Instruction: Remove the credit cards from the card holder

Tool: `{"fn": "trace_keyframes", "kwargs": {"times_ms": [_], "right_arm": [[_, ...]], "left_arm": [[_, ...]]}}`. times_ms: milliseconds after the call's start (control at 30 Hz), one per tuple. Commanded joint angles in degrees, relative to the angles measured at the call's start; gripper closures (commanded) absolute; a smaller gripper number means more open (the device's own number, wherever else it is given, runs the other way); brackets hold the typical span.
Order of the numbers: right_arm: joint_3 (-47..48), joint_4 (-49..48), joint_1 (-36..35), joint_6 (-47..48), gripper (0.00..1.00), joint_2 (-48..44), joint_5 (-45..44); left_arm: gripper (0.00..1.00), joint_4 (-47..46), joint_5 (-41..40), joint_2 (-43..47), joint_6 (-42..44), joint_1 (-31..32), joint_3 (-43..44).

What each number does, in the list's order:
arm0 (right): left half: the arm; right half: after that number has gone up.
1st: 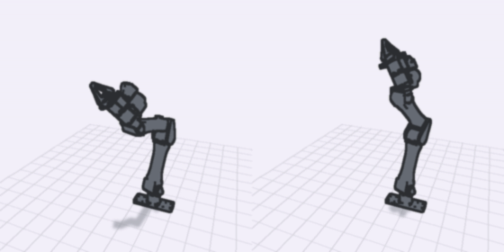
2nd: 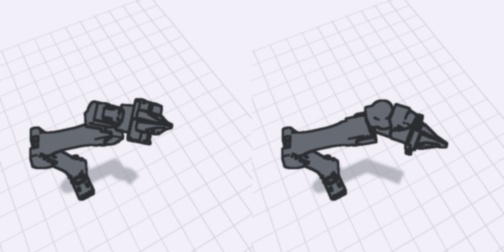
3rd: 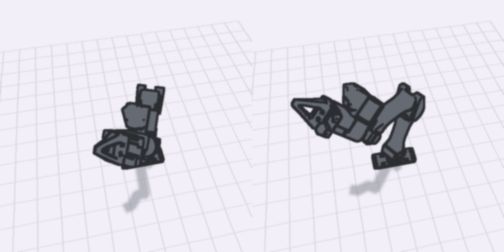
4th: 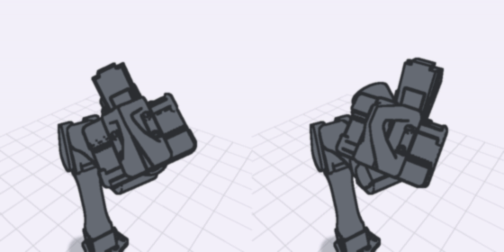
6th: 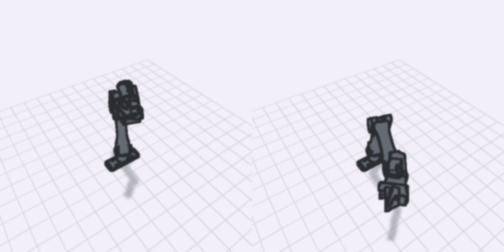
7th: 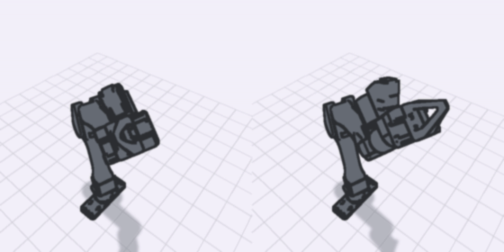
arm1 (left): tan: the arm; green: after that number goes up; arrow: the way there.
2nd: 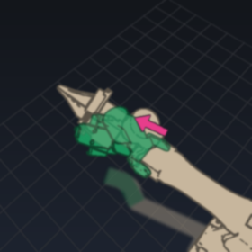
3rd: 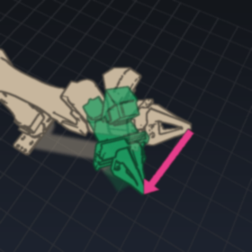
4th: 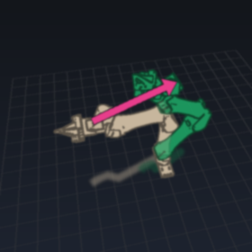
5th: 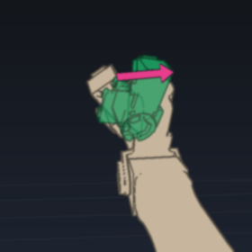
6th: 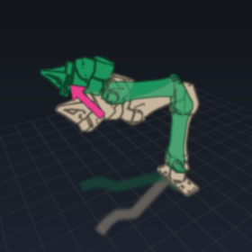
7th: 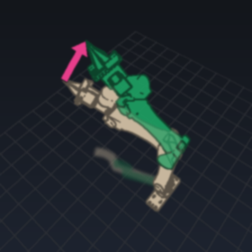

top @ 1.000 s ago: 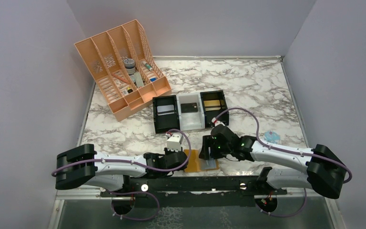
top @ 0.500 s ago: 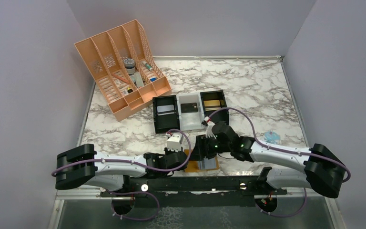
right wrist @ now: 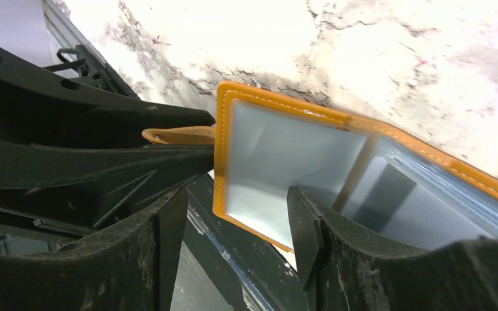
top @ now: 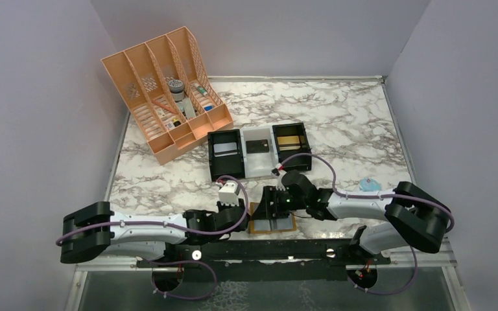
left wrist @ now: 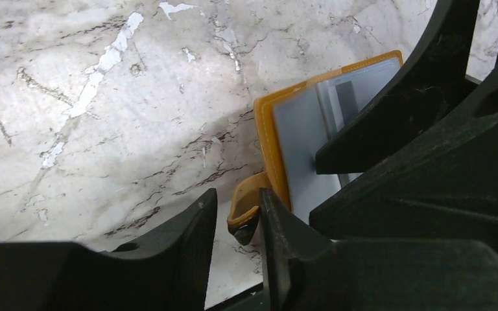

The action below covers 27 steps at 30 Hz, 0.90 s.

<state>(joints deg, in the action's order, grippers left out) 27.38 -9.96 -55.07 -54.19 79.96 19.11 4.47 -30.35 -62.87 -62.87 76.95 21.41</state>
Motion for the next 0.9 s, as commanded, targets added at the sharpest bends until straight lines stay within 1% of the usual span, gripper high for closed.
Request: {"fn": "trace_keyframes", "kwargs": {"times_ms": [0,67,200,400,433,533,633,667,867], "right_arm": [[-1.8,-1.4,-0.3,-3.2,0.4,-3.6,-6.2],[-1.6,1.7,-0.4,-3.1,0.4,-7.1,-8.8],[-0.9,9.3,-0.4,-2.0,0.4,-13.7,-14.6],[1.9,23.9,-0.4,0.5,0.39,-19.9,-24.6],[2.2,26.1,-0.4,0.7,0.39,-20.5,-26.2],[1.7,29.8,-0.3,1.1,0.4,-22.5,-28.8],[0.8,30.5,-0.4,0.8,0.41,-23.8,-28.5],[0.7,30.1,-0.4,1.1,0.41,-23.8,-27.8],[1.3,31.0,-0.4,1.3,0.4,-19.8,-26.7]], "left_arm": [[0.62,-2.3,-1.8,4.6,-0.9,0.1,-2.8],[0.55,-4.4,-1.2,5.7,-0.5,0.1,-3.7],[0.5,-8.3,-0.1,6.5,0.6,0.1,-4.6],[0.51,-11.1,1.4,4.7,2.0,0.1,-4.1],[0.55,-11.4,1.7,4.2,2.3,0.1,-4.0],[0.72,-11.0,2.0,3.2,2.7,0.1,-3.3],[0.84,-10.0,1.6,2.5,2.2,0.1,-3.1],[0.86,-9.5,1.5,2.4,2.0,0.1,-3.0],[0.92,-7.2,1.0,2.2,1.7,0.1,-2.2]]}}
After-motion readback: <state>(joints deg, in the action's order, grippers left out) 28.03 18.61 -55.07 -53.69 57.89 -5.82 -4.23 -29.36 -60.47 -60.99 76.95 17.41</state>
